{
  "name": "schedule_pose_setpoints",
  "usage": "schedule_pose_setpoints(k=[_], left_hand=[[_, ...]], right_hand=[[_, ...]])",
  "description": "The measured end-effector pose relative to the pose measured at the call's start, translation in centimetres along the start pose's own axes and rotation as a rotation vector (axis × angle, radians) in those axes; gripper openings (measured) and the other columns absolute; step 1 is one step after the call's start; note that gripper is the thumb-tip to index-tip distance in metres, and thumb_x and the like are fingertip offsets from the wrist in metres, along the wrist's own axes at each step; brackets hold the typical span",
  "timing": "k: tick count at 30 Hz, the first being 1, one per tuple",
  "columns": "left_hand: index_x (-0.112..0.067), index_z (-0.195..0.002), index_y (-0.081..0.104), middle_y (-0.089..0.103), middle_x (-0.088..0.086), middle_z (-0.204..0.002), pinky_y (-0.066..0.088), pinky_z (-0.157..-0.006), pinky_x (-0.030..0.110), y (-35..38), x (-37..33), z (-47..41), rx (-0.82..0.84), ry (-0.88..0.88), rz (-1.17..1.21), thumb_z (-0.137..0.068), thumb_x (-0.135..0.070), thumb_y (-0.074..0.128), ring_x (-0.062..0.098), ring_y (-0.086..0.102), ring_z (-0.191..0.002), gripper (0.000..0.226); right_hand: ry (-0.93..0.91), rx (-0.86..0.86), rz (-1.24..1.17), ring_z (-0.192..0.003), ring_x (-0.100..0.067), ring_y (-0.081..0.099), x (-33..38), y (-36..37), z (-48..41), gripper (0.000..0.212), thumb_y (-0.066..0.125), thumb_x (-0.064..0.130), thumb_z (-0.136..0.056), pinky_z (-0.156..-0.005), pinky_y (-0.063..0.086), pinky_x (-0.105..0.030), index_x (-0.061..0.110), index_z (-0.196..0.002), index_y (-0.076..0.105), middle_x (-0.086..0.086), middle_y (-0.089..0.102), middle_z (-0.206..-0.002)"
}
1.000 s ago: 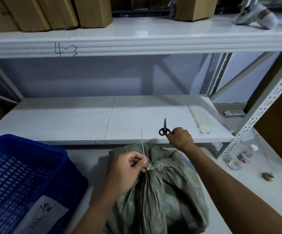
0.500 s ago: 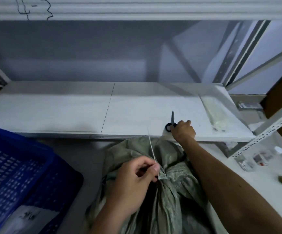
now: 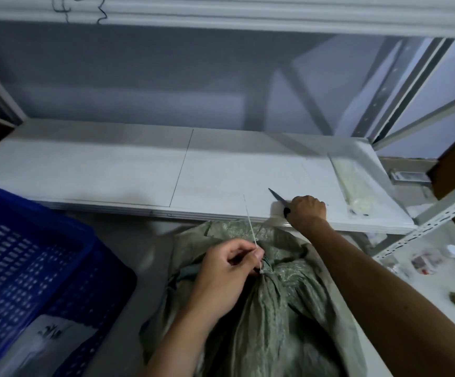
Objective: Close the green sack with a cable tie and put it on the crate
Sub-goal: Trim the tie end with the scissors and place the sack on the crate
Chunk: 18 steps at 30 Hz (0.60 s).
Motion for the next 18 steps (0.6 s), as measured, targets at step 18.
schedule_pose_setpoints(k=[18], left_hand=[[-0.01, -0.082, 0.057, 0.073, 0.011, -0.078, 0.059, -0.07, 0.043, -1.8, -5.1, 3.9, 0.196, 0.014, -0.306, -0.099, -0.003, 0.057, 0.019, 0.07, -0.056, 0.018]], right_hand=[[-0.302, 0.19, -0.641, -0.075, -0.012, 0.054, -5.3, -12.4, 27.0, 0.072, 0.037, 0.077, -0.087, -0.072, 0.041, -0.031, 0.013, -0.073, 0.064, -0.014, 0.061, -0.079]])
Point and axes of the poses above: each hand's wrist, its own z-axis away from the middle knuckle, its own y-axis out of the palm, x = y × z, the point moved 7 cm from there along -z, towards the middle knuckle
